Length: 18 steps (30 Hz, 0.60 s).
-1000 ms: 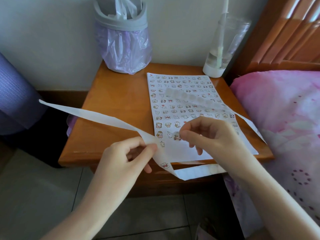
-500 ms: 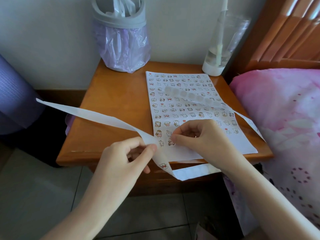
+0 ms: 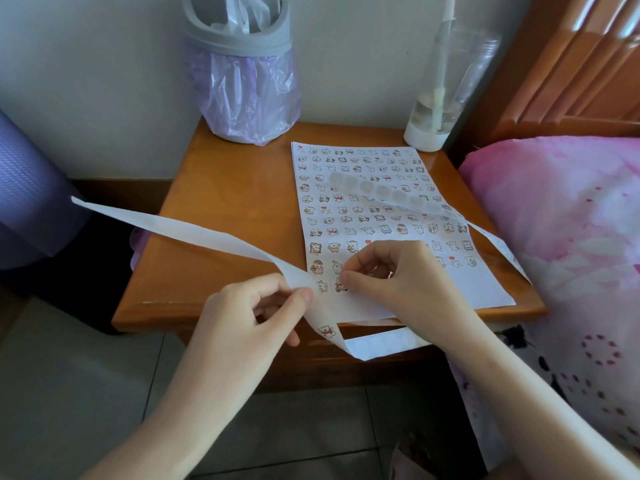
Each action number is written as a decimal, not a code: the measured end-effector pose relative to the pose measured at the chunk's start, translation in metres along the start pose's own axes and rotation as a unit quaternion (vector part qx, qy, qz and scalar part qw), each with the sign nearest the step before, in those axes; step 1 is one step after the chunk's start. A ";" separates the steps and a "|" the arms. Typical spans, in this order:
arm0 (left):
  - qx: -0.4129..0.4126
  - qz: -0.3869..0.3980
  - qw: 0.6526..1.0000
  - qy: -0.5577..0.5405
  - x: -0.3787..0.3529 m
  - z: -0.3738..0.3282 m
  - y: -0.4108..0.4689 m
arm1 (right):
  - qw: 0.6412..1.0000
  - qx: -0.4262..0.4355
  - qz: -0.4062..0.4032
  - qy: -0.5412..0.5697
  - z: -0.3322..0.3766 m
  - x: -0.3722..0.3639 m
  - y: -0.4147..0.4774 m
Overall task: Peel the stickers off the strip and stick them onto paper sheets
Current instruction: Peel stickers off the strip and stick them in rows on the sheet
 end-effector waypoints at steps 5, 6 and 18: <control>0.000 0.004 1.000 0.004 0.000 0.001 0.001 | 0.999 0.009 -0.023 -0.020 -0.001 -0.004 0.000; -0.001 0.004 1.000 0.004 0.000 0.001 0.001 | 0.999 0.012 -0.031 -0.028 -0.002 -0.005 0.000; -0.004 0.015 1.000 0.008 0.000 0.003 0.002 | 0.997 0.023 -0.060 -0.046 -0.006 -0.009 0.000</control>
Point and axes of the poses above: each hand's wrist, its own y-axis towards the middle knuckle, its own x-axis out of the back of the hand, z = x × y, the point moved 1 cm from there along y, towards the middle knuckle, and after that the axes turned 12 degrees about -x, right-handed, at the moved point
